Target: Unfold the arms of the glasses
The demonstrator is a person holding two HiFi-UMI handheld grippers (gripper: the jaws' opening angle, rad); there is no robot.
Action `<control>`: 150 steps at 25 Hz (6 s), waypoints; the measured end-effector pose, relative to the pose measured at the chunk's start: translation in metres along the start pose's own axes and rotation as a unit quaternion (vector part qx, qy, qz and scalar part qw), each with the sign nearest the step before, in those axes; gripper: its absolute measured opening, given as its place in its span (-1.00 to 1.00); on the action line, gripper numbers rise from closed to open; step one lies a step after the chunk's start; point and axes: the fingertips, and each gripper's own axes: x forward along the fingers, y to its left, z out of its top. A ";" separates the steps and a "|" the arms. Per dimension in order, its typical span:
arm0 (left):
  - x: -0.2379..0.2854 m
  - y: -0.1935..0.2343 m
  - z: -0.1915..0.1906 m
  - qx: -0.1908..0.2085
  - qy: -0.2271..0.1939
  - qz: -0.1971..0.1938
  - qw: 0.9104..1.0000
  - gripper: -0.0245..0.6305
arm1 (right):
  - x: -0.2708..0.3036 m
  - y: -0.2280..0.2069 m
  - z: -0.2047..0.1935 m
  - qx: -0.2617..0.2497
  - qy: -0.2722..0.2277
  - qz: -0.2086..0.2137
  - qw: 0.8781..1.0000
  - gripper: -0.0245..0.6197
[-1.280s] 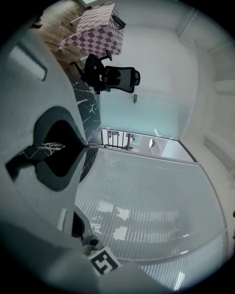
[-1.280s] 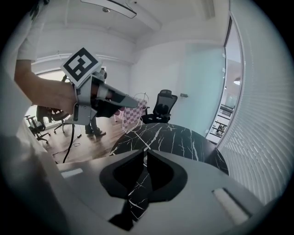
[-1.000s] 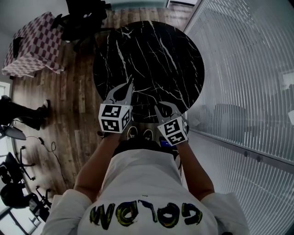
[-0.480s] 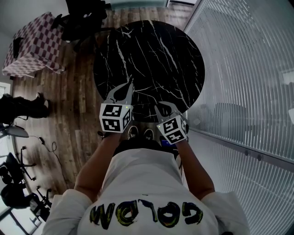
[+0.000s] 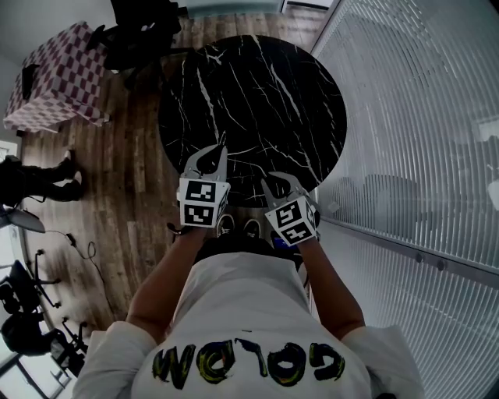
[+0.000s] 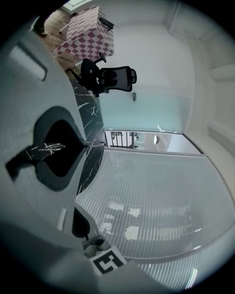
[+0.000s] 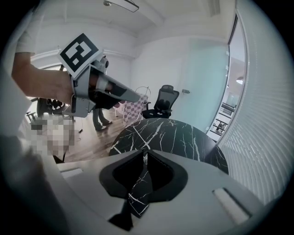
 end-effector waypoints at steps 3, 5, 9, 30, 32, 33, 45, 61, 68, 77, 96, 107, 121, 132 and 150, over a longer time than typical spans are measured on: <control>0.001 0.000 -0.004 0.003 0.007 0.001 1.000 -0.93 | -0.001 -0.001 0.001 0.000 -0.001 -0.001 1.000 -0.82; 0.001 0.001 -0.008 0.007 0.012 0.003 1.000 -0.93 | -0.002 -0.002 0.002 0.001 -0.003 -0.002 1.000 -0.82; 0.000 0.000 -0.006 0.014 0.010 0.003 1.000 -0.93 | -0.004 0.000 0.005 0.005 -0.008 -0.001 1.000 -0.82; -0.001 -0.013 -0.005 0.009 0.006 -0.017 1.000 -0.93 | -0.003 -0.001 0.049 -0.001 -0.047 0.012 0.999 -0.73; -0.003 -0.018 -0.003 0.008 0.005 -0.024 1.000 -0.93 | 0.003 0.003 0.055 -0.013 -0.046 0.018 0.999 -0.73; -0.004 -0.020 -0.002 0.007 0.004 -0.027 1.000 -0.93 | 0.006 0.005 0.058 -0.018 -0.044 0.021 0.999 -0.73; -0.011 -0.043 0.002 0.004 -0.002 -0.053 0.999 -0.93 | 0.030 0.021 0.062 -0.028 -0.025 0.045 0.998 -0.70; -0.006 -0.042 -0.007 0.024 0.019 -0.054 0.998 -0.93 | 0.040 0.014 0.047 -0.041 0.005 0.041 0.998 -0.83; -0.002 -0.038 -0.014 0.037 0.040 -0.052 0.997 -0.93 | 0.037 0.008 0.040 -0.041 0.015 0.035 0.998 -0.86; 0.002 -0.034 -0.032 0.059 0.082 -0.062 0.993 -0.93 | 0.034 -0.001 0.024 -0.044 0.033 0.027 0.998 -0.92; -0.007 -0.039 -0.016 -0.008 0.060 -0.065 0.996 -0.93 | 0.042 0.045 0.036 -0.001 0.023 0.072 0.997 -0.24; -0.006 -0.038 -0.018 -0.027 0.059 -0.070 0.995 -0.93 | 0.049 0.052 0.023 -0.033 0.037 0.068 0.996 -0.01; -0.009 -0.036 -0.020 -0.023 0.064 -0.074 0.995 -0.93 | 0.044 0.041 0.013 -0.059 0.049 0.040 0.996 -0.26; -0.010 -0.029 -0.025 -0.006 0.075 -0.065 0.995 -0.93 | 0.037 0.037 0.006 -0.065 0.055 0.034 0.996 -0.53; -0.009 -0.031 -0.026 0.017 0.077 -0.056 0.995 -0.93 | 0.032 0.032 0.000 0.024 0.043 0.058 0.997 -0.75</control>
